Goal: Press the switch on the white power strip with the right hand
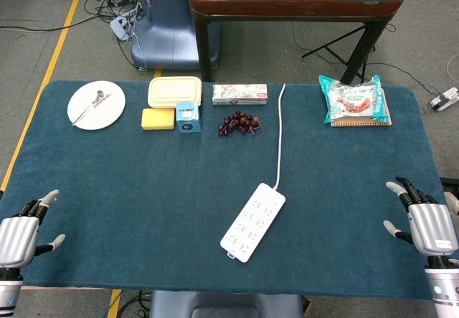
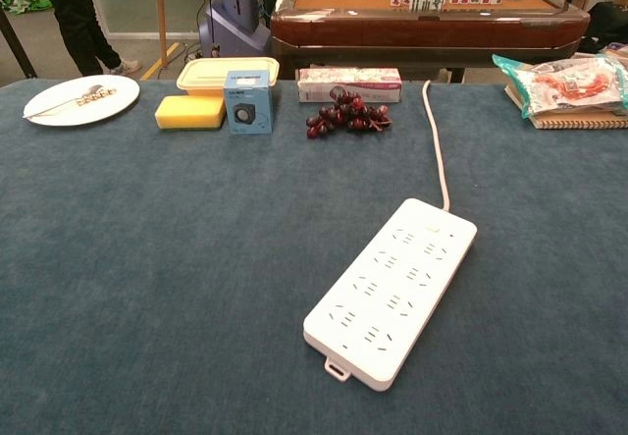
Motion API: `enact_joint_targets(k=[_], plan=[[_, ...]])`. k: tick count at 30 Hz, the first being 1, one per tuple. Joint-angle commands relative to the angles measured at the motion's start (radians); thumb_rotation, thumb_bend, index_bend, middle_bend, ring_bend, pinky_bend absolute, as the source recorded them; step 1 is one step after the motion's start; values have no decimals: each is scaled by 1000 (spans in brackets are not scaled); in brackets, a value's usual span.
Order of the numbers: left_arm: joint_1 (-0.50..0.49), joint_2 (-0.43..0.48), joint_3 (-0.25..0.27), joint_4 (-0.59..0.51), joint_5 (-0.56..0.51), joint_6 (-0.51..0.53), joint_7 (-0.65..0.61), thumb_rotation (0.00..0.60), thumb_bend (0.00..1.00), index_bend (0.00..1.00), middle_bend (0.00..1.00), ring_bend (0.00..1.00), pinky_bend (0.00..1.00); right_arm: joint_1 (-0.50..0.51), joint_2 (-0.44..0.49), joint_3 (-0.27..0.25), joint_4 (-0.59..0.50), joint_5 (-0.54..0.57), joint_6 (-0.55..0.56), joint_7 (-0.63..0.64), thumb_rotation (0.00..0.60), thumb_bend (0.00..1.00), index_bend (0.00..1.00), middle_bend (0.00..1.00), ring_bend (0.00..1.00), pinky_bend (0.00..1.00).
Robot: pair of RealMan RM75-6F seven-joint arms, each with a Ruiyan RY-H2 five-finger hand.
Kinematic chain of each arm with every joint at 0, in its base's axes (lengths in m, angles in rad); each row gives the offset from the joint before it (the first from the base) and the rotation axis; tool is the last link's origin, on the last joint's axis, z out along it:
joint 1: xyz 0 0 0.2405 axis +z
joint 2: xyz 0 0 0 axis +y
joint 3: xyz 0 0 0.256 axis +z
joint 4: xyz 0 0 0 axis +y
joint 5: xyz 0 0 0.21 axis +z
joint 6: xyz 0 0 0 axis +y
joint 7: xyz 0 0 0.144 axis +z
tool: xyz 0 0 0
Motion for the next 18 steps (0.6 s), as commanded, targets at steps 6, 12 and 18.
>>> enact_joint_targets(k=[6, 12, 18], plan=[[5, 6, 4, 2, 0, 1, -17, 600, 156, 161, 289, 266, 556, 20, -25, -8, 12, -8, -31, -34, 600, 325, 223, 250, 316, 539], [14, 16, -2, -1, -1, 20, -45, 600, 156, 163, 289, 266, 556, 60, -60, -12, 17, -67, -46, -76, 600, 595, 241, 525, 603, 794], [17, 19, 1, -4, 6, 24, -45, 600, 156, 165, 289, 266, 556, 120, -54, -7, -100, -52, -147, -273, 600, 751, 285, 827, 944, 999]])
